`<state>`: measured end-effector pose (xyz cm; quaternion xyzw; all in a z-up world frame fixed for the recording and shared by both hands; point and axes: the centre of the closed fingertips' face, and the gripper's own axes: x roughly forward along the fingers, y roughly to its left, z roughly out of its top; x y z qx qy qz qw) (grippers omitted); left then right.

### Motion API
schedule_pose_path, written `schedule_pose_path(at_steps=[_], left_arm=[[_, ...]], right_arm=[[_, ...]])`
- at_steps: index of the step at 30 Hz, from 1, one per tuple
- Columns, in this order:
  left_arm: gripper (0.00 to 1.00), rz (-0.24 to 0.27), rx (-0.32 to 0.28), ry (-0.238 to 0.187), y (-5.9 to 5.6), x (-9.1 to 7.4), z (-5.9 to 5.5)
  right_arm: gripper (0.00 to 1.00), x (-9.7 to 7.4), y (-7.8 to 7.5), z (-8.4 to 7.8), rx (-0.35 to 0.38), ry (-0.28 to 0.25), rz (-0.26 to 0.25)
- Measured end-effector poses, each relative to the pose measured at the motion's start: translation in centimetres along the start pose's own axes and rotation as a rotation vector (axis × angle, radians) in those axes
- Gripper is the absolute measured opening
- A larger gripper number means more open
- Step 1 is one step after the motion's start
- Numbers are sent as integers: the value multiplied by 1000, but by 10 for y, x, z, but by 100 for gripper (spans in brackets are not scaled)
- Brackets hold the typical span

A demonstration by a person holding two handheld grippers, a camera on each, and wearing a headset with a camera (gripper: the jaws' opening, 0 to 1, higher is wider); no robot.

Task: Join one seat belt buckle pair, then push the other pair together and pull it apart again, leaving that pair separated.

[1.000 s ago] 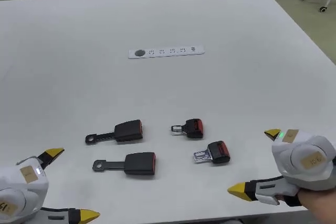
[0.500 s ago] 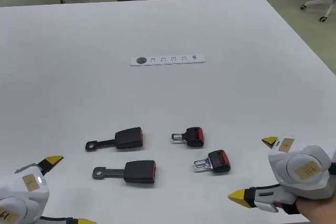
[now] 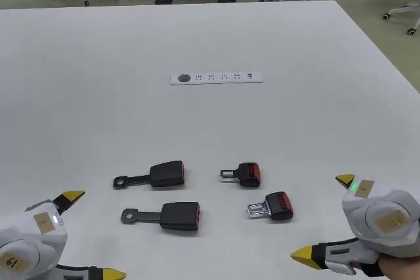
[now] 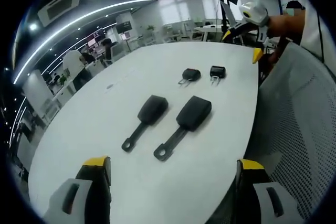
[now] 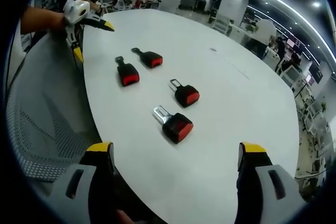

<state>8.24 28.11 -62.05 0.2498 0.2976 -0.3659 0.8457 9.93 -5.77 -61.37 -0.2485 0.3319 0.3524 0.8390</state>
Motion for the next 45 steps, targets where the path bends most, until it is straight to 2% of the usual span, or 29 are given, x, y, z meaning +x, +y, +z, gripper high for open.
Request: schedule_pose_path(at_steps=[3, 7, 11, 14, 16, 19, 21, 25, 28, 32, 45], left_arm=[[100, -9, -10, 16, -2, 1, -4], [100, 8, -46, 9, 3, -1, -3], [100, 3, -38, 13, 0, 0, -3], [100, 2, -31, 18, 0, 0, -4], [100, 8, -41, 22, 2, 0, -4], [100, 18, -63, 18, 9, -1, -8], [100, 19, -63, 20, 9, -1, -9], [100, 29, -23, 21, 10, -2, -7], [100, 35, 45, -6, 10, -5, 0], [100, 20, 59, 15, 6, -2, -4], [100, 6, 70, 34, 7, 1, -8]], right_arm=[[100, 1, -2, -3, 12, 2, -1], [100, -1, -8, -6, 12, 9, -16], [97, -3, -14, -10, 10, 15, -23], [94, -4, -11, -10, 5, 15, -19], [91, -6, -10, -14, -45, 45, -20], [91, -6, -9, -14, -40, 34, -15], [91, -6, -9, -14, -36, 35, -11], [91, -7, -8, -14, -35, 36, -8], [91, -6, -6, -11, -37, 32, -4], [89, -4, -3, -9, -43, 25, 12], [85, 1, 2, -7, -43, 27, 30]])
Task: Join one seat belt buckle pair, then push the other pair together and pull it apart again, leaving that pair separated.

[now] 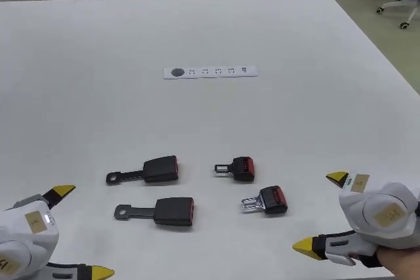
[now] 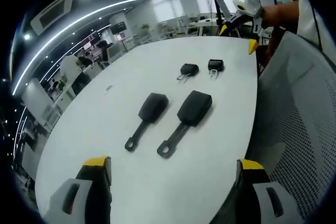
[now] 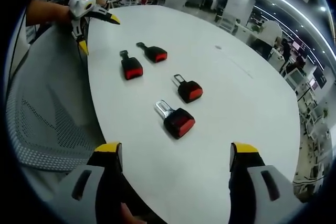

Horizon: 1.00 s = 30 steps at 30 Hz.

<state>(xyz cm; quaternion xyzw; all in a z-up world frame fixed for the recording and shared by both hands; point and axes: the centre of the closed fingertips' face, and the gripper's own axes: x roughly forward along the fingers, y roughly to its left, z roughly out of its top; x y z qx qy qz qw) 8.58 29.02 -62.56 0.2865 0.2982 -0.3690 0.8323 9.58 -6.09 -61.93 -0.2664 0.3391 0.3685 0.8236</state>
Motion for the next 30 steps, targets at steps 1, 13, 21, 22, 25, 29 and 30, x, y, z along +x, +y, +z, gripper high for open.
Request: schedule_pose_path(at_steps=[1, 13, 21, 22, 25, 29, 30], left_arm=[[100, -1, 0, 2, 0, 0, -1], [99, -9, -6, 26, 0, 2, -5], [93, -14, -3, 50, 1, 2, -12], [94, -13, -4, 54, 1, 3, -13], [94, -10, -11, 57, 1, 2, -12], [95, -25, -12, 82, -4, 4, -17], [96, -34, -9, 91, -6, 5, -20]], right_arm=[[85, 0, 1, 0, -1, -1, 4], [82, 9, 8, 7, -13, 5, 30], [79, 11, 7, 5, 24, 1, 33], [79, 11, 9, 4, 20, 4, 33], [78, 12, 12, 2, 23, 8, 44], [77, 12, 12, 1, 46, 7, 45], [77, 13, 12, 1, 48, 5, 47]])
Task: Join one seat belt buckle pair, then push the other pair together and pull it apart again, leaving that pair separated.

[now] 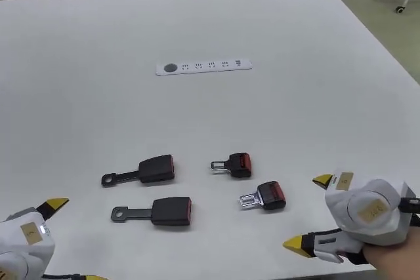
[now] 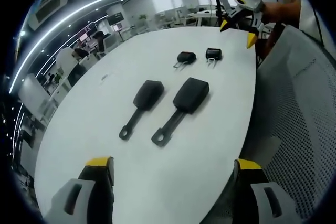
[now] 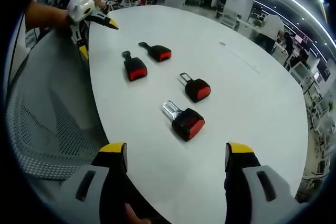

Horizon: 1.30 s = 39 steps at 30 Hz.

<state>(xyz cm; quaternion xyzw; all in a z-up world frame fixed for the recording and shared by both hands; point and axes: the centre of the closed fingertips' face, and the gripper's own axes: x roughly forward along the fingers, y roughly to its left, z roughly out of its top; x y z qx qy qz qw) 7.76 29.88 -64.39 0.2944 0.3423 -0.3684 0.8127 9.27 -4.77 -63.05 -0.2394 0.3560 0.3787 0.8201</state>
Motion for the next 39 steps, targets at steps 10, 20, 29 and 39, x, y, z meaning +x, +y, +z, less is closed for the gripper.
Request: schedule_pose_path(at_steps=[10, 20, 29, 39], left_arm=[[94, -11, -15, 1, 1, -1, 2], [84, -67, -19, -1, -10, 5, 14], [70, -172, 4, -6, -28, 33, 46], [62, -251, 119, 1, -33, 69, 70]], right_arm=[[78, 8, 2, 2, -32, -28, 7], [70, 14, -15, 13, -84, -71, 77], [57, 29, -18, 11, -4, -92, 199], [52, 43, -11, 13, -166, -85, 220]])
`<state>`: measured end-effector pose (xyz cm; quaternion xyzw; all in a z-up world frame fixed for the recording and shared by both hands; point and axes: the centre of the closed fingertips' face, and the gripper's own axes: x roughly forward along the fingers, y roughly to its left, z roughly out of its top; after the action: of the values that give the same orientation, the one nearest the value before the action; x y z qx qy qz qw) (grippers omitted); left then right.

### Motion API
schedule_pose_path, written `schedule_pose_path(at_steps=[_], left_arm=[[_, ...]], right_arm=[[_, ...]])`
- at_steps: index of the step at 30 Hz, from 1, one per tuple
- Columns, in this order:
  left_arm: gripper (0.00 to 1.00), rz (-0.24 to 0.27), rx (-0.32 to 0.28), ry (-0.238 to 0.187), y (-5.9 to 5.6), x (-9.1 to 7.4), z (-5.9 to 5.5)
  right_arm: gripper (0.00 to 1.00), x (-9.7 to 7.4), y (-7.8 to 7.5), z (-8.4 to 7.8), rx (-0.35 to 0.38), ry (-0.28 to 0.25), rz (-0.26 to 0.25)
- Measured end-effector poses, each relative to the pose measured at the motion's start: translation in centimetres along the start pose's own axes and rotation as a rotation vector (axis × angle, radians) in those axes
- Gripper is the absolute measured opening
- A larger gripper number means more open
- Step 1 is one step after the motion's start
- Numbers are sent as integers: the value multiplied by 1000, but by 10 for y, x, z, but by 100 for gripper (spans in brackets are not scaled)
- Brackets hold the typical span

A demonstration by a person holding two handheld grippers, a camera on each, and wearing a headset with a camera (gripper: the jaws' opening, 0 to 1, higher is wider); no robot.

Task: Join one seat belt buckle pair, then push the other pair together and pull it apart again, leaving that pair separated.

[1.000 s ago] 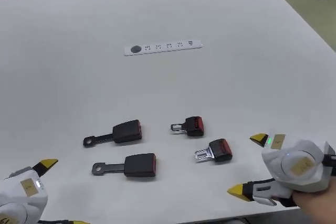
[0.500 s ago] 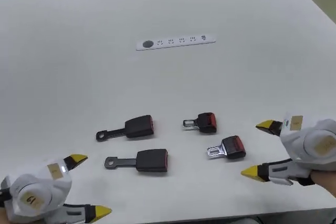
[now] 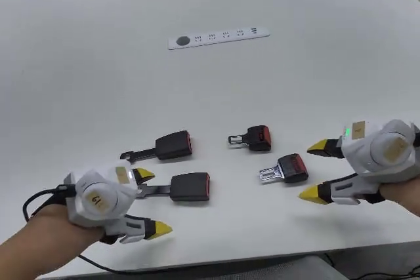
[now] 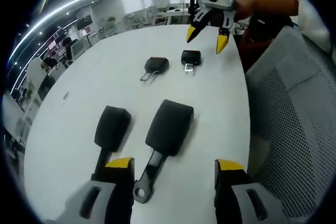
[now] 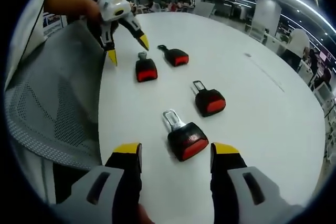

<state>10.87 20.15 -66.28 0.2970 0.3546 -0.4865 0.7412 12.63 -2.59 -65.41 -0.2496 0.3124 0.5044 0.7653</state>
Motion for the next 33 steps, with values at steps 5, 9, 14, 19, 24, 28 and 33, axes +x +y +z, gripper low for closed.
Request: schedule_pose_path(at_steps=[5, 9, 14, 19, 24, 28, 33], left_arm=[[54, -41, 63, 32, 7, 15, 5], [51, -78, 107, 63, 8, 25, 3], [49, -132, 146, 75, 7, 34, 3], [45, -151, 140, 80, 6, 37, 8], [43, -151, 149, 64, 5, 39, 14], [41, -158, 179, 66, 5, 40, 17], [36, -174, 186, 93, 2, 41, 16]], right_arm=[[48, 15, -5, -1, -51, 42, 31], [49, 24, -8, -3, -66, 64, 64], [46, 28, -6, -4, -106, 77, 116], [39, 29, -9, -10, -117, 102, 132], [39, 31, -8, -13, -136, 114, 142], [38, 39, -8, -14, -148, 123, 141], [35, 39, -8, -14, -126, 131, 143]])
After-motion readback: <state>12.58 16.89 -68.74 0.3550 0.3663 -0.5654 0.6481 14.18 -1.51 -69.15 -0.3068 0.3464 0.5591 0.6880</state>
